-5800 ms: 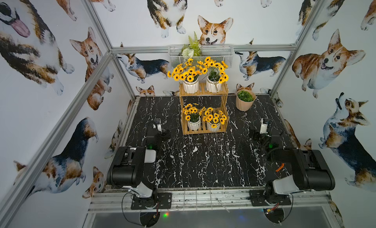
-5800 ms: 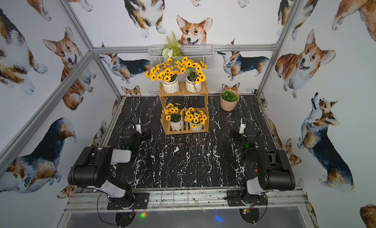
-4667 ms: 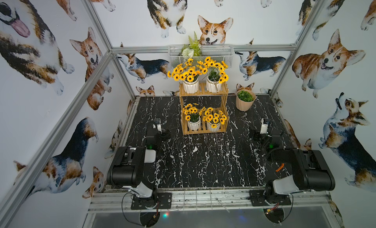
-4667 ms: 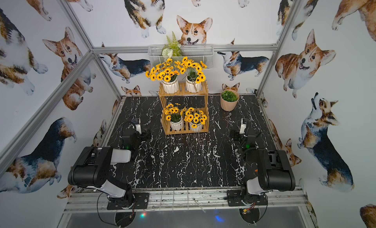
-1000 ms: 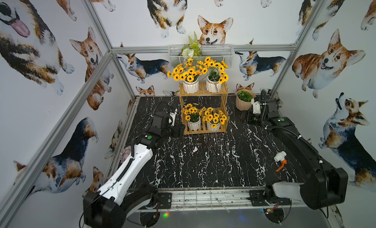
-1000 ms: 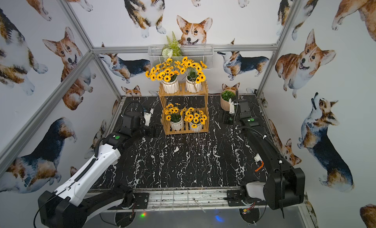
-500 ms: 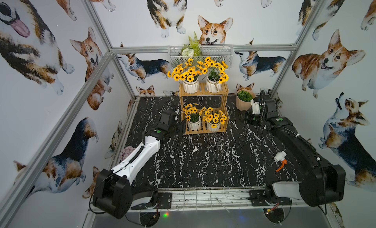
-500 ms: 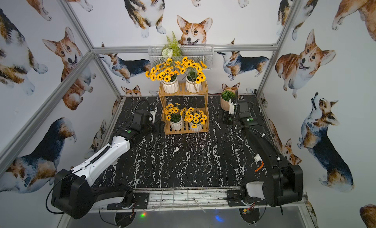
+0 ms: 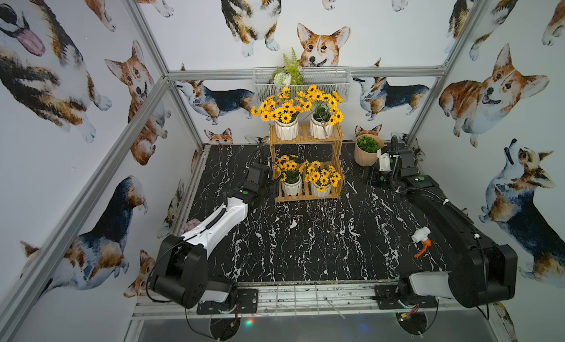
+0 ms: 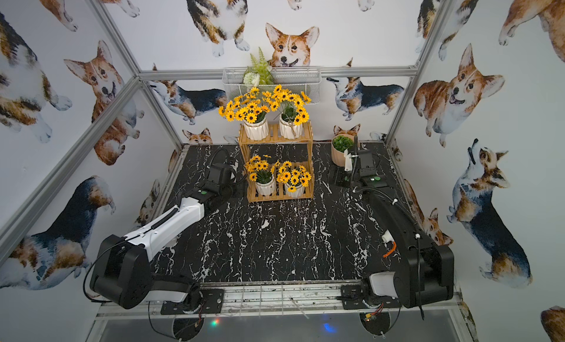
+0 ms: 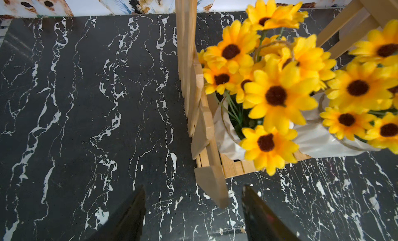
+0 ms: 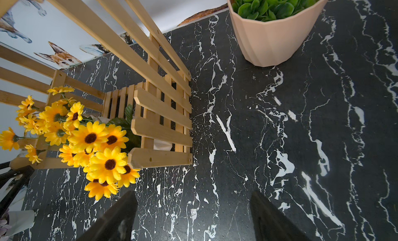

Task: Take the sunflower pots off the shelves
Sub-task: Move the shelf to the center of the board.

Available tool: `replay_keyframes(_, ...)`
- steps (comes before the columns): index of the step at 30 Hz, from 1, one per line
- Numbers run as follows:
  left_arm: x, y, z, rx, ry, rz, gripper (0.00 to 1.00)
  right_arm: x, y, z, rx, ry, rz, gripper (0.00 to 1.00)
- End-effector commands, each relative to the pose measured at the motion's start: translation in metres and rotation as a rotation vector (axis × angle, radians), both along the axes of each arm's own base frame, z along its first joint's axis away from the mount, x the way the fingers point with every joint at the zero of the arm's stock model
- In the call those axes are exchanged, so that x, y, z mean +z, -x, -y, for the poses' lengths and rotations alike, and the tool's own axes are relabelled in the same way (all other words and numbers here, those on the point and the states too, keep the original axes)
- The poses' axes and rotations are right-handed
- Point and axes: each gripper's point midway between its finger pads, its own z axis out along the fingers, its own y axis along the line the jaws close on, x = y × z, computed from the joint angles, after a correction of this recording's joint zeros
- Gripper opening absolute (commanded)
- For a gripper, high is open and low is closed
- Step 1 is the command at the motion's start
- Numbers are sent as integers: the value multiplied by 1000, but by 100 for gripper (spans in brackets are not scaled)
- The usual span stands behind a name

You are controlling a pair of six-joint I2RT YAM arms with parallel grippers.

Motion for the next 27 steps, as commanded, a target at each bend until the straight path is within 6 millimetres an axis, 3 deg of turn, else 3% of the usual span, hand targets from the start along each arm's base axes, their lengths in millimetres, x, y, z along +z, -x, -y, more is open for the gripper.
replay_keyframes(1, 8, -12, 0, 33, 11, 41, 69, 4, -5, -1, -7, -19, 22, 85)
replay_keyframes(4, 7, -16, -1, 47, 2, 41, 66, 3, -5, -1, -9, -18, 21, 85)
replay_keyframes(7, 6, -18, -1, 49, 0, 41, 58, 3, -6, -1, -9, -19, 21, 84)
replay_keyframes(12, 2, -19, -3, 60, -11, 37, 34, 1, -5, 0, -10, -13, 20, 84)
replay_keyframes(20, -1, -17, -3, 62, -29, 31, 18, -1, -5, 1, -13, -6, 22, 84)
replay_keyframes(27, 6, -9, -7, 94, -85, 63, 11, -4, -4, 0, -8, -9, 21, 83)
